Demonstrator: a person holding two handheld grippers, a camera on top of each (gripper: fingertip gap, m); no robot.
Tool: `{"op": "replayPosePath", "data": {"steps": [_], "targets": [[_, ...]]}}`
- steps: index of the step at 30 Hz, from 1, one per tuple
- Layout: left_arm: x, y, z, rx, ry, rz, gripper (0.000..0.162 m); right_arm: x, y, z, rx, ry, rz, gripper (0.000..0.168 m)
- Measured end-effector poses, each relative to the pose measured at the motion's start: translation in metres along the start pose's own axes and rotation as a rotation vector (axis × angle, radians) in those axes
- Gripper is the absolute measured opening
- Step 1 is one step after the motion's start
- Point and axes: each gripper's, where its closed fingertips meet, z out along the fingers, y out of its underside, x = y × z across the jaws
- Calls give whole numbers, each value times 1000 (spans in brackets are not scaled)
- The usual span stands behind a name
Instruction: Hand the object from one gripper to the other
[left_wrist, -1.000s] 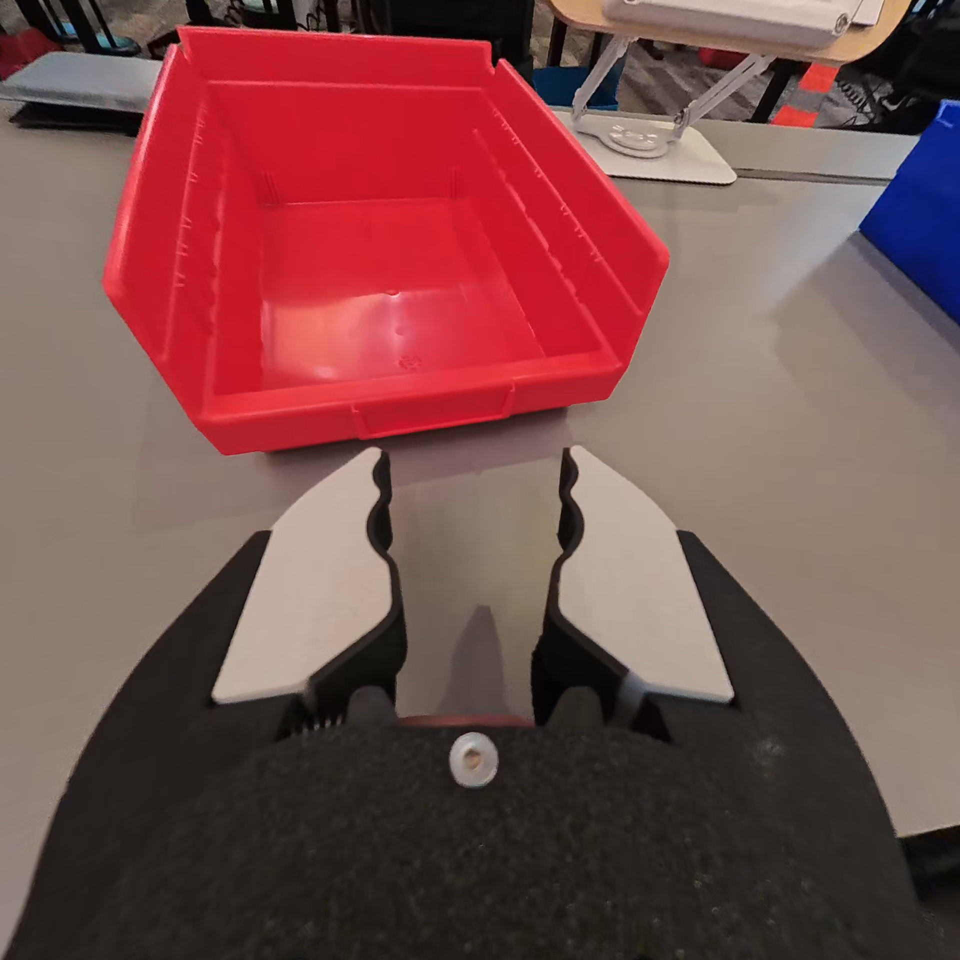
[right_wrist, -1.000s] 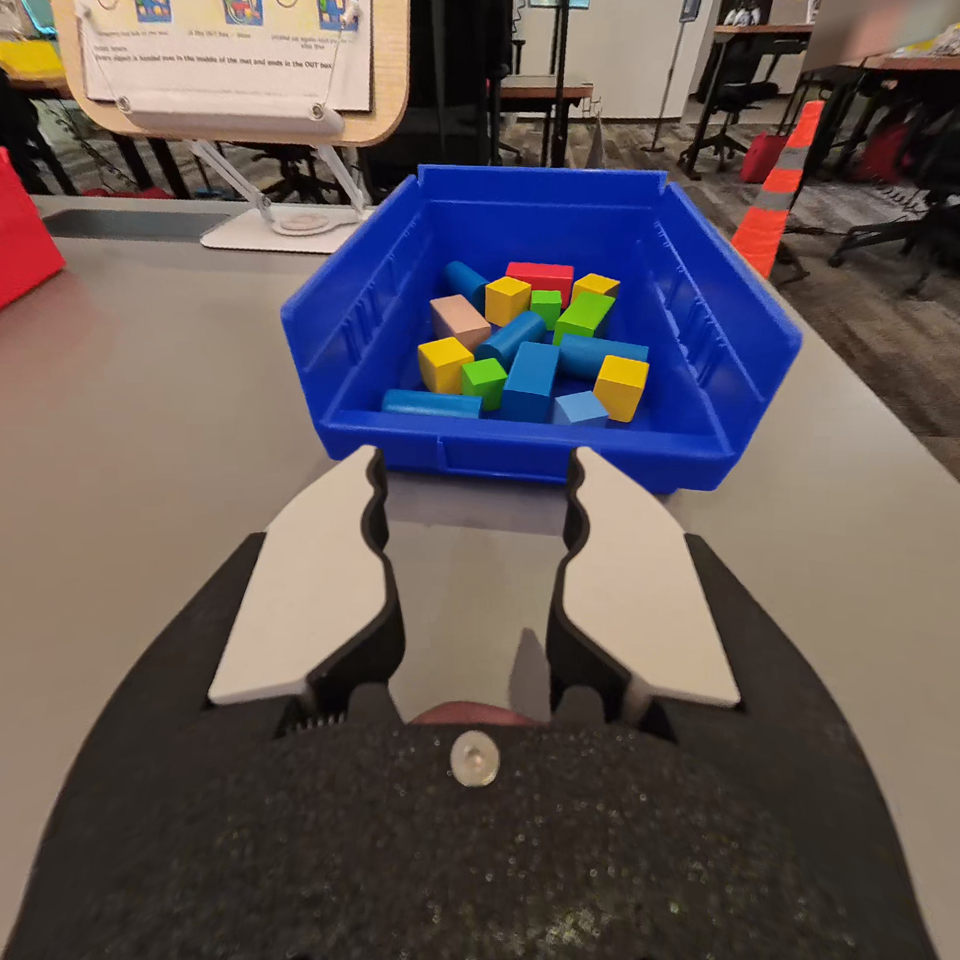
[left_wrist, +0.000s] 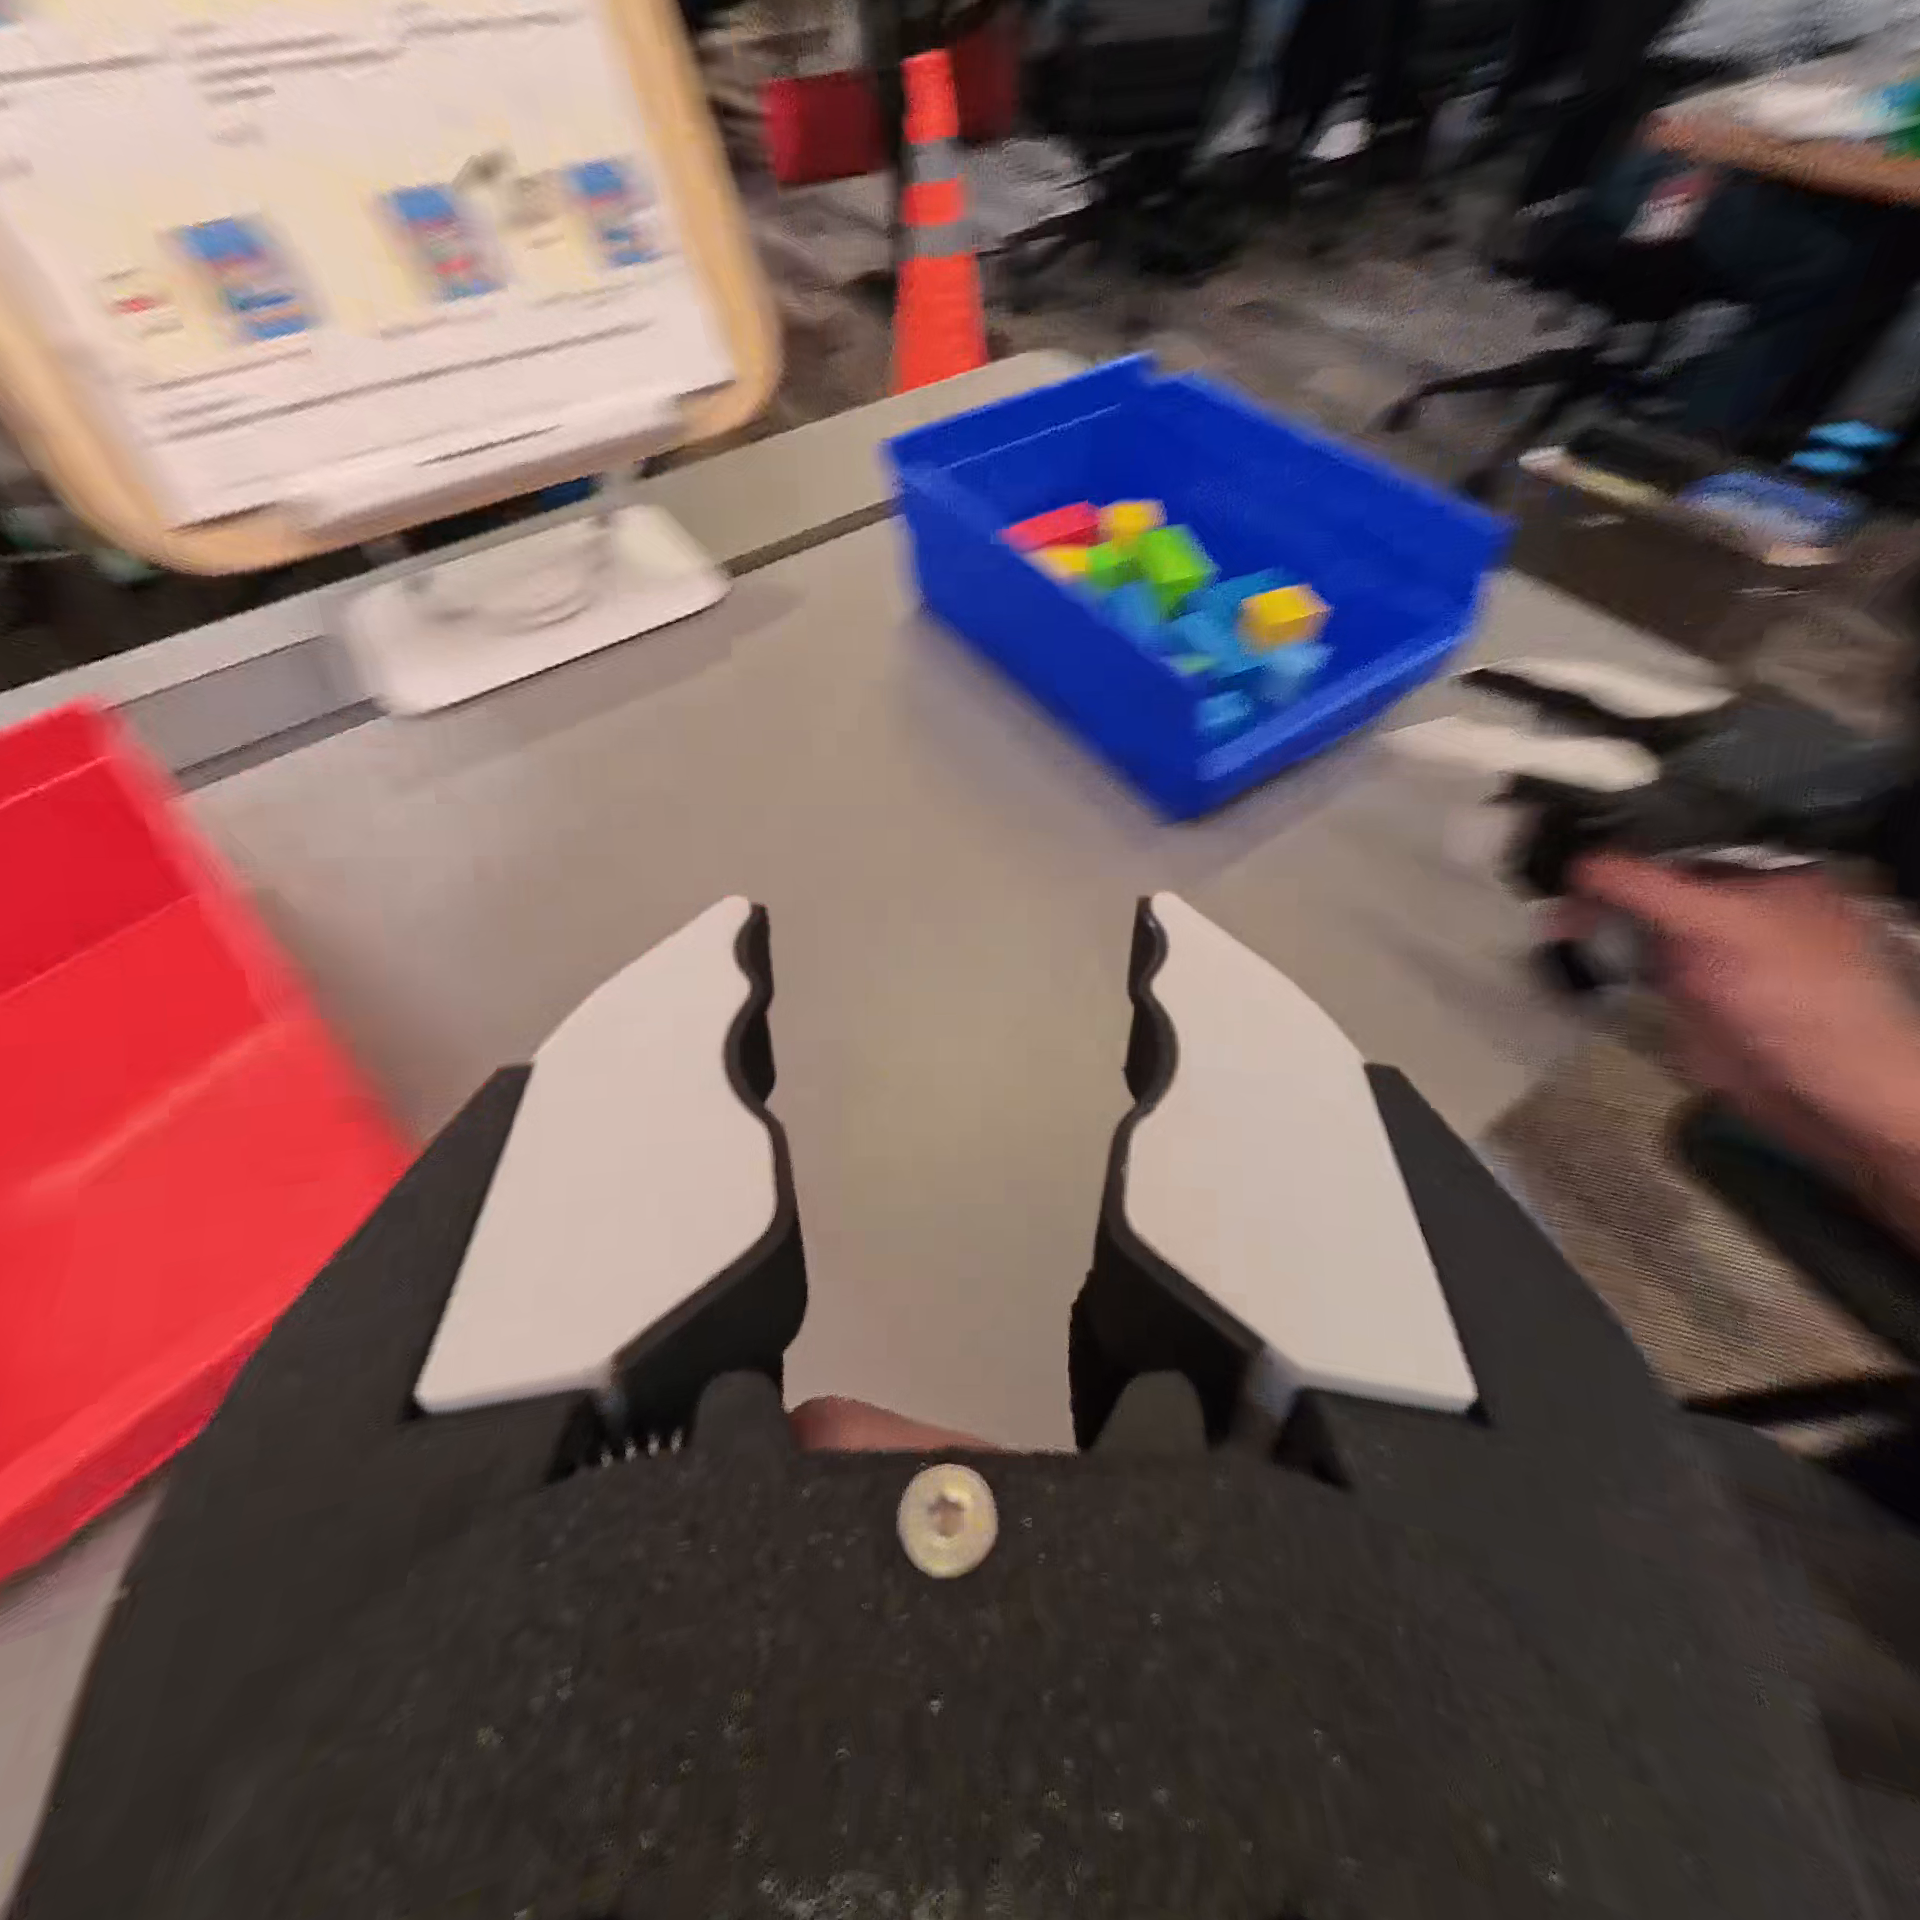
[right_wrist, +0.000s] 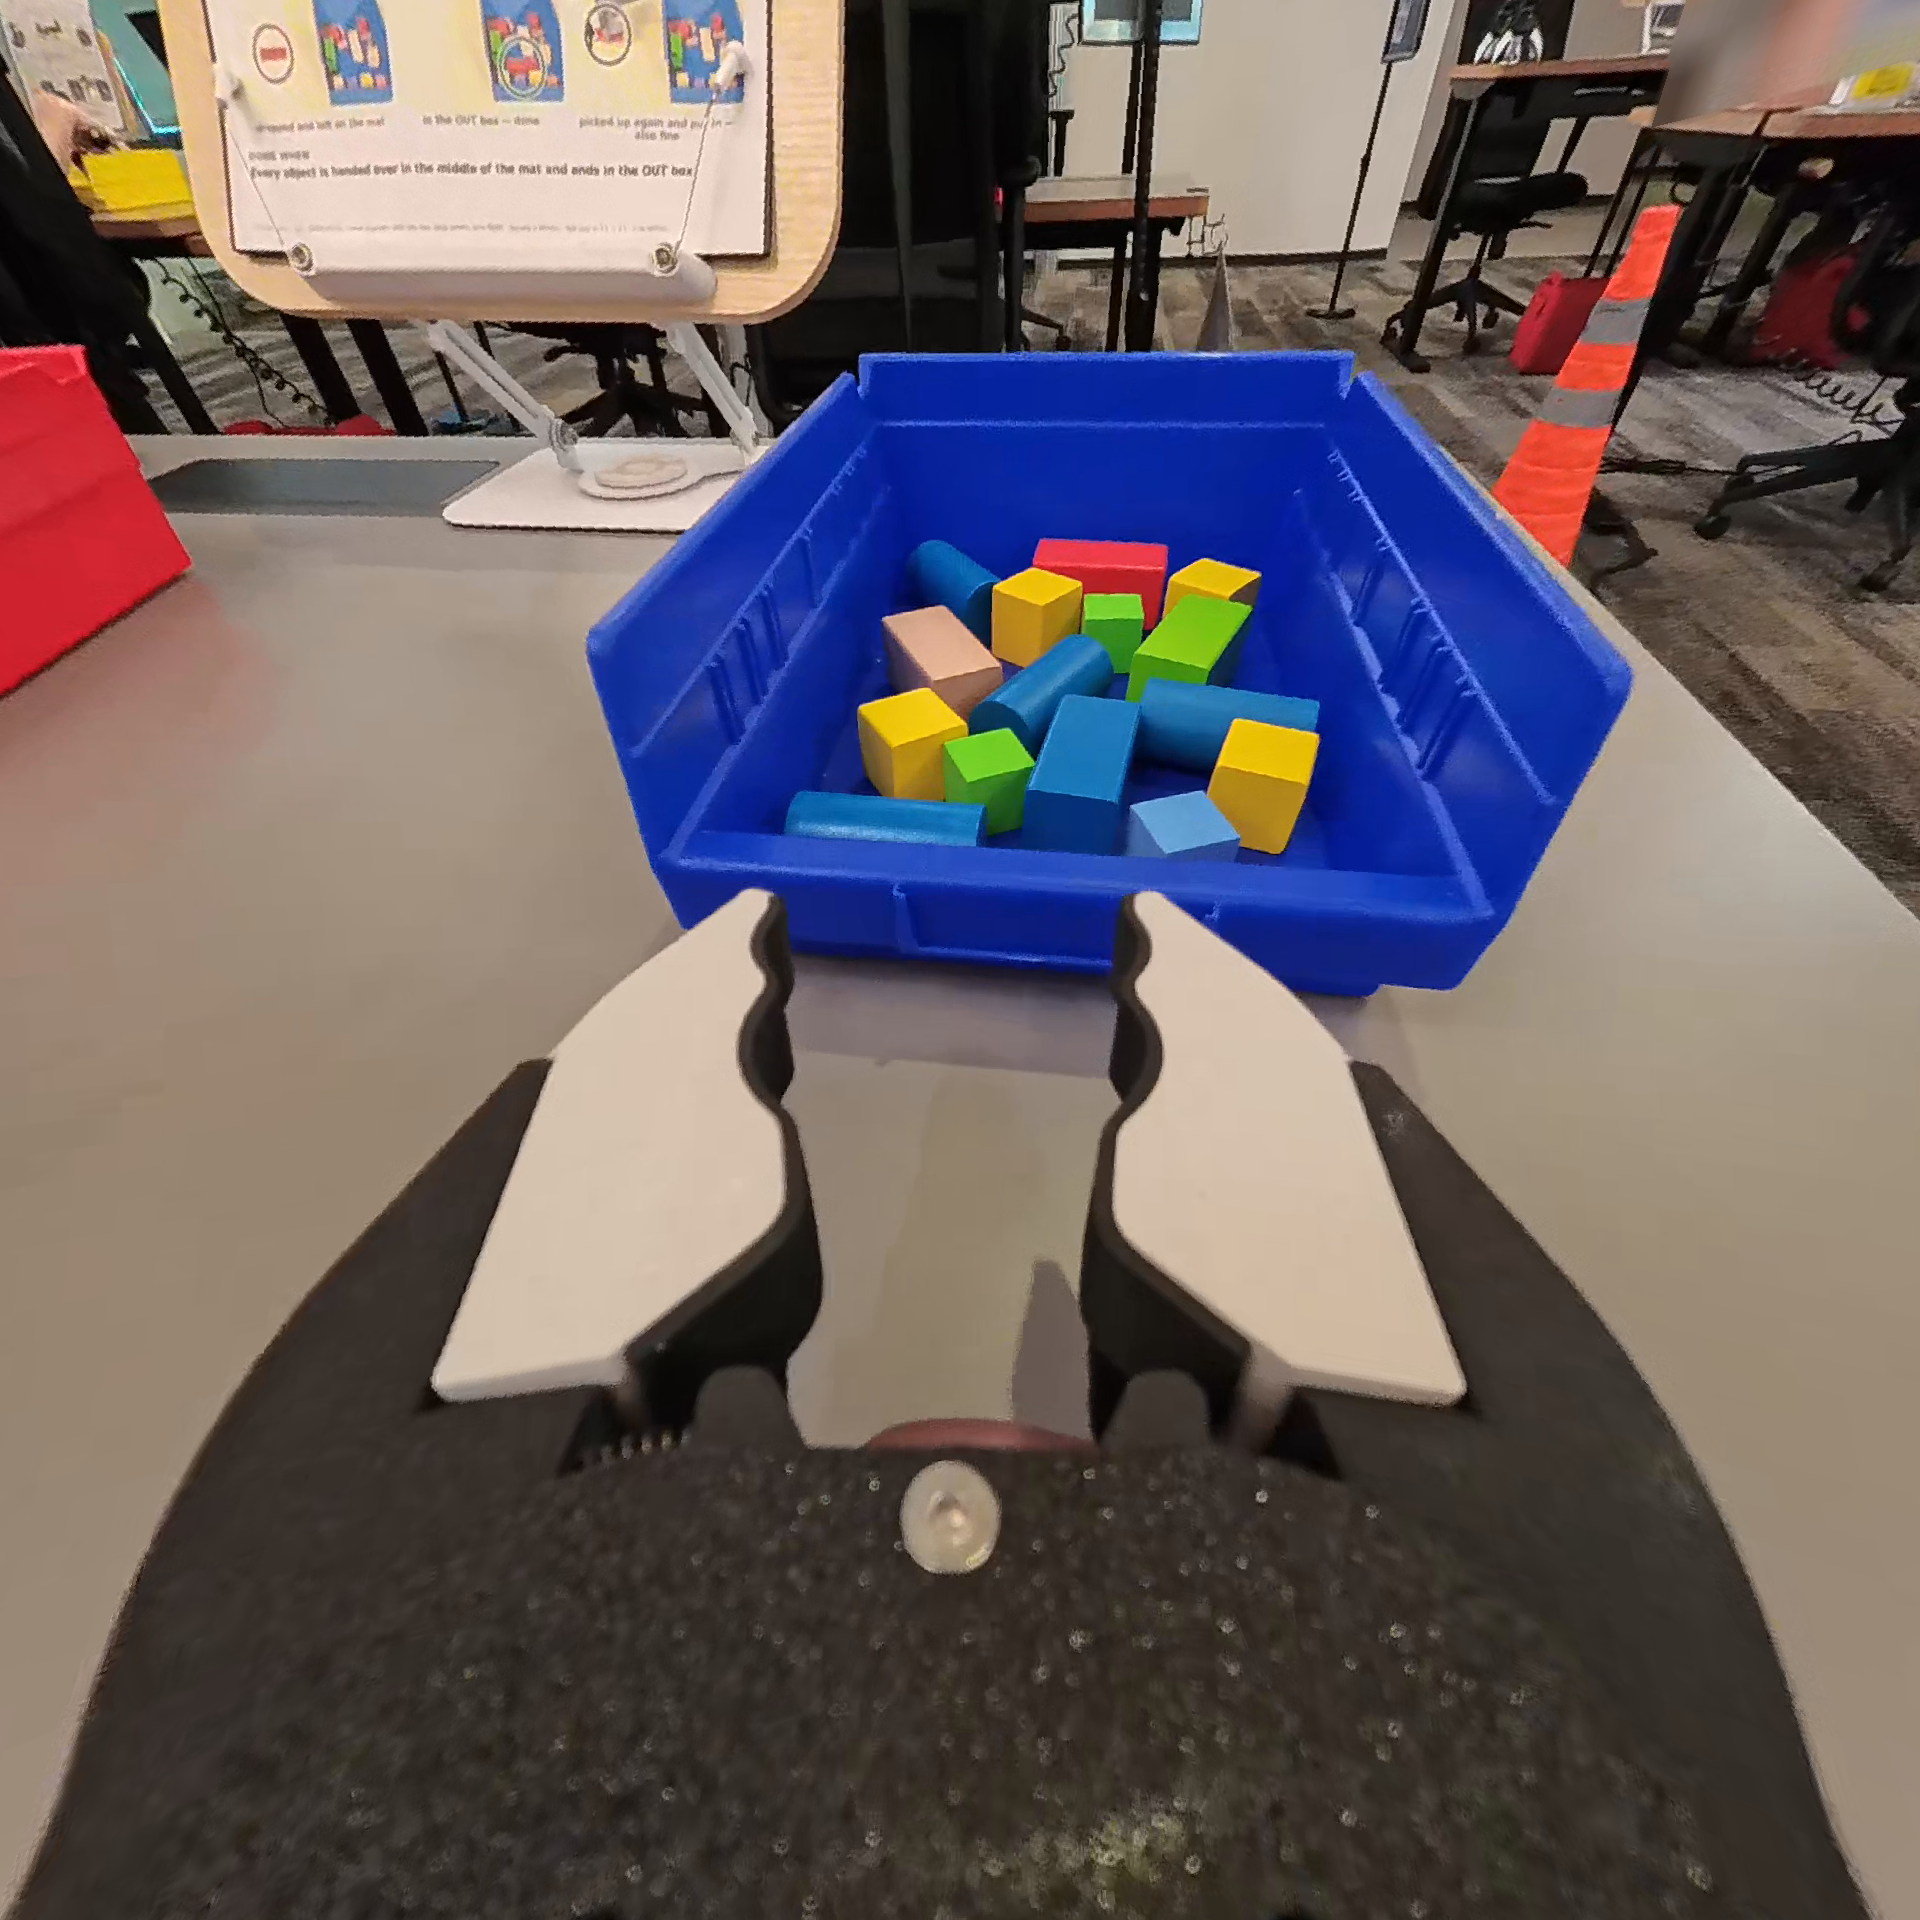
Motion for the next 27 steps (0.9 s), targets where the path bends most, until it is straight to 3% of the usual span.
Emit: {"op": "replayPosePath", "data": {"steps": [2, 5, 9, 15, 16, 17, 18, 24, 27], "targets": [[49, -17, 26, -9, 120, 9, 65, 2, 0, -1, 3, 6, 2, 60], [82, -3, 98, -87, 108, 71, 66, 9, -2, -3, 12, 38, 4, 64], [97, 45, 202, -234, 76, -15, 66, 18, -2, -4, 19, 57, 32, 67], [82, 57, 298, -253, -45, -98, 59, 30, 2, -1, -6, 79, 62, 68], [84, 60, 304, -267, 1, -133, 72, 35, 4, 0, -18, 100, 66, 68], [87, 59, 305, -259, 58, -201, 53, 40, 5, 1, -28, 124, 79, 67], [82, 59, 304, -246, 54, -244, 46, 43, 6, 1, -36, 137, 89, 67], [52, 65, 276, -237, -50, -272, 12, 66, 17, 10, -120, 231, 173, 64], [47, 71, 260, -244, -67, -253, 7, 69, 20, 16, -148, 254, 219, 57]]}}
